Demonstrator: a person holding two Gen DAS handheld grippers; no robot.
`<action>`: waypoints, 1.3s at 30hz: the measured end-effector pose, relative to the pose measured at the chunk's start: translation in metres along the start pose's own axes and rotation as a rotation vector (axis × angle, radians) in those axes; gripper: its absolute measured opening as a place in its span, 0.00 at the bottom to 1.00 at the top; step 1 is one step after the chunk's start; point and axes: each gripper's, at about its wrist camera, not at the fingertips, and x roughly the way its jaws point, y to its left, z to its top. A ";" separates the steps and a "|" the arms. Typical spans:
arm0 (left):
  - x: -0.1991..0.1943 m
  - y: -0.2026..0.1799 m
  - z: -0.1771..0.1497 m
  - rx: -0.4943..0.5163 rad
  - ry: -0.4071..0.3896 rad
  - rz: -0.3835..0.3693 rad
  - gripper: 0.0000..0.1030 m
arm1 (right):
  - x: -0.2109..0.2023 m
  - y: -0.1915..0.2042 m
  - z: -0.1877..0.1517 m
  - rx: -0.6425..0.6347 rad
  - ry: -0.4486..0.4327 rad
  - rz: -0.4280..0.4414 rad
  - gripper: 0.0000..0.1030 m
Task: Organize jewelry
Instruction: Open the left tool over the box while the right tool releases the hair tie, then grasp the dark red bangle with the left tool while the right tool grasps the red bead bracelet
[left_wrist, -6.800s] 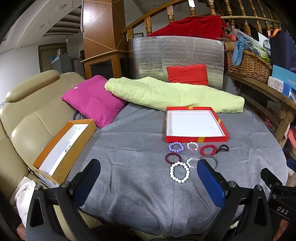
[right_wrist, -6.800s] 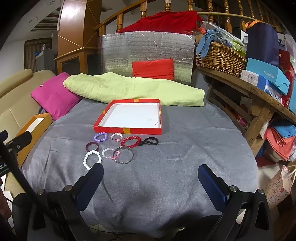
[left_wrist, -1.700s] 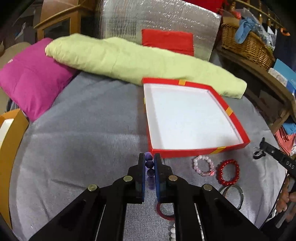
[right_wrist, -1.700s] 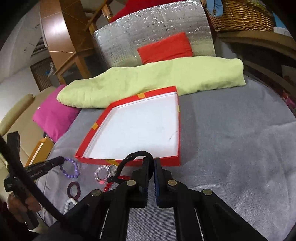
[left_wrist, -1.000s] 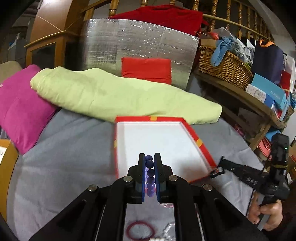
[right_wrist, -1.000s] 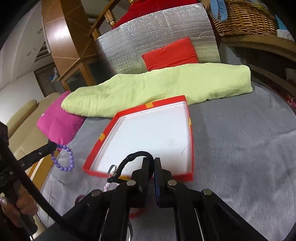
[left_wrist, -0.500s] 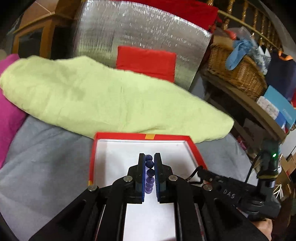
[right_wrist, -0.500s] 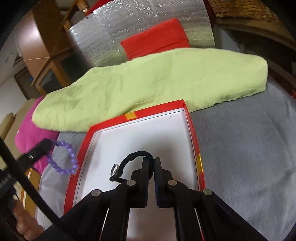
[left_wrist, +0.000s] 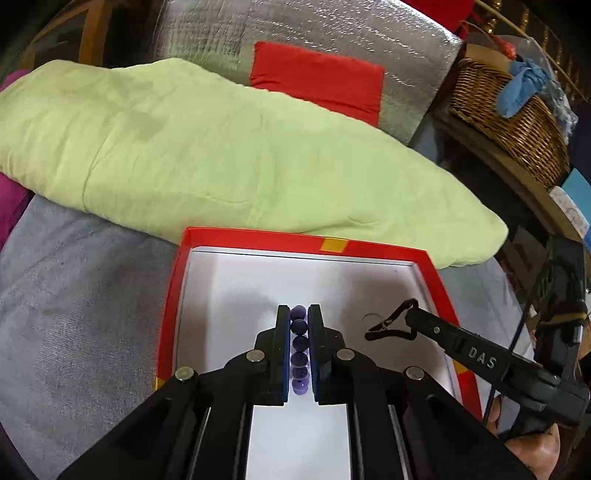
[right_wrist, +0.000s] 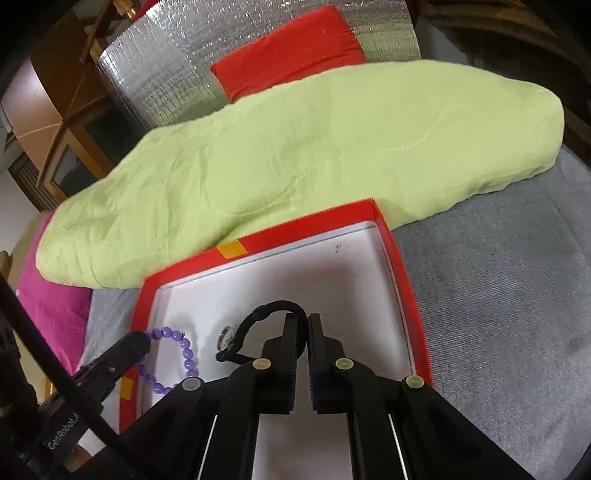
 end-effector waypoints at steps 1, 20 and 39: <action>0.002 0.001 0.000 -0.005 0.003 0.011 0.09 | 0.001 0.000 0.000 0.000 0.001 -0.002 0.09; -0.101 0.002 -0.038 -0.006 -0.140 0.226 0.61 | -0.105 -0.022 -0.042 0.020 -0.082 0.063 0.23; -0.175 0.059 -0.188 -0.054 0.037 0.199 0.60 | -0.146 -0.039 -0.174 -0.040 0.098 0.180 0.24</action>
